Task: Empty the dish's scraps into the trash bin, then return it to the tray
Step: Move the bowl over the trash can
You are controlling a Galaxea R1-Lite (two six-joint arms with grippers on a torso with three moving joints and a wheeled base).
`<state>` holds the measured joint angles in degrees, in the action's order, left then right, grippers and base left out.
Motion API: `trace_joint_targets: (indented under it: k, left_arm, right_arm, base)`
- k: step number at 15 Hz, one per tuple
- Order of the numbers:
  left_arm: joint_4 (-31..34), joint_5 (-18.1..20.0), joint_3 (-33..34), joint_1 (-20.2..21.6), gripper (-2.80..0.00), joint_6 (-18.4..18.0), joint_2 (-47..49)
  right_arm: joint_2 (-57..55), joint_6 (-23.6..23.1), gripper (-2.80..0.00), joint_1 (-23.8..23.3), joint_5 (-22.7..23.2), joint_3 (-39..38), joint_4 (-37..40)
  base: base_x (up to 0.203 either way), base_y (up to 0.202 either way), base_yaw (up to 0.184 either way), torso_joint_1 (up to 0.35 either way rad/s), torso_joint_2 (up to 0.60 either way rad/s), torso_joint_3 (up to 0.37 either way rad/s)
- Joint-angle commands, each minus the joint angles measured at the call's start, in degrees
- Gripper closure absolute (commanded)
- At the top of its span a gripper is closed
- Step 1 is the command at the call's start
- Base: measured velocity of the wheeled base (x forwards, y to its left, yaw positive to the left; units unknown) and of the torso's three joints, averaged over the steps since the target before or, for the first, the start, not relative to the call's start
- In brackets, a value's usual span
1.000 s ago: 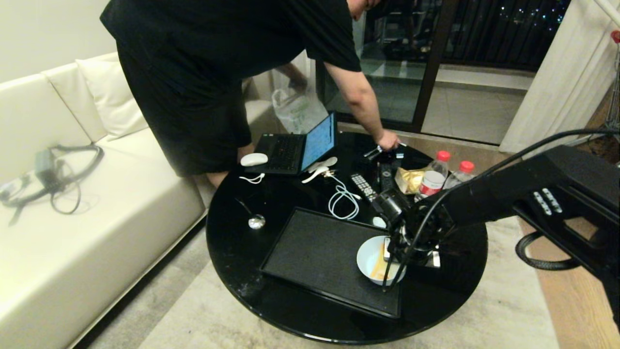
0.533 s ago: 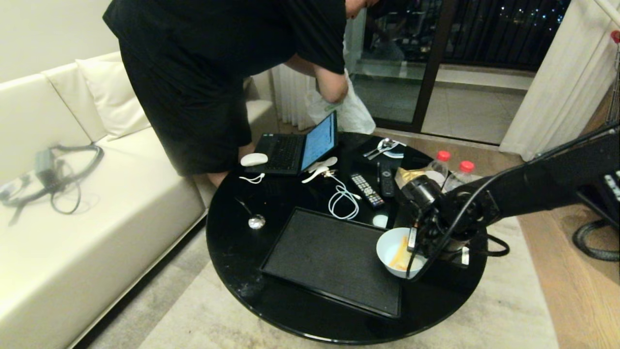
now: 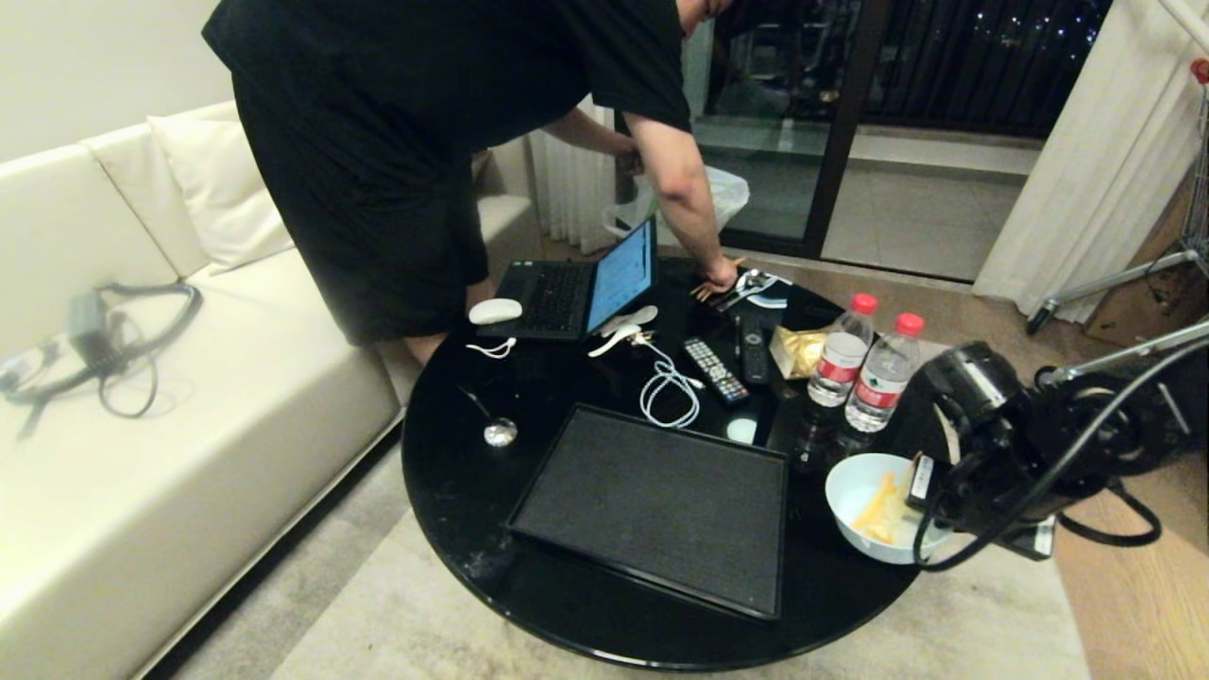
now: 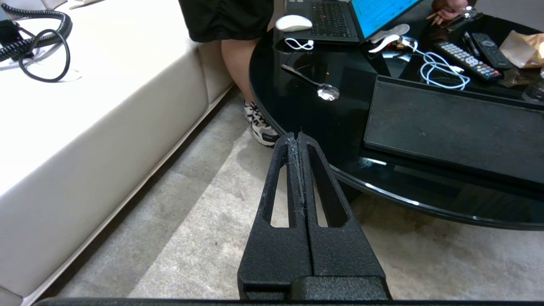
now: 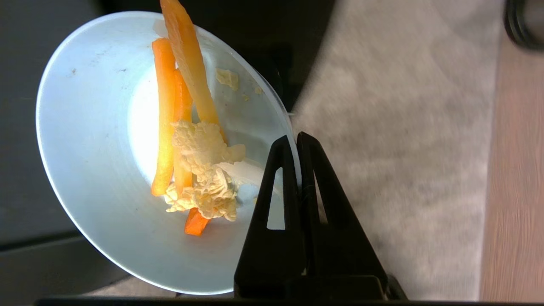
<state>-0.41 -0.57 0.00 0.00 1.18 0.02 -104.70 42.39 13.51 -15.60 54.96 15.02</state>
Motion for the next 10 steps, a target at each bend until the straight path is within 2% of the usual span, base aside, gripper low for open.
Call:
trace_joint_targets:
  k: [1, 10]
  left_arm:
    - [0.0, -0.1, 0.0, 0.0, 0.0, 0.0, 0.0]
    - [0.0, 0.0, 0.0, 0.0, 0.0, 0.0, 0.0]
  right_arm:
    - [6.8, 0.2, 0.0, -3.1, 1.3, -5.9, -0.2]
    - [20.4, -2.8, 0.0, -11.6, 6.0, -22.3, -5.5]
  base:
    - [0.0, 0.0, 0.0, 0.0, 0.0, 0.0]
    - [0.0, 0.0, 0.0, 0.0, 0.0, 0.0]
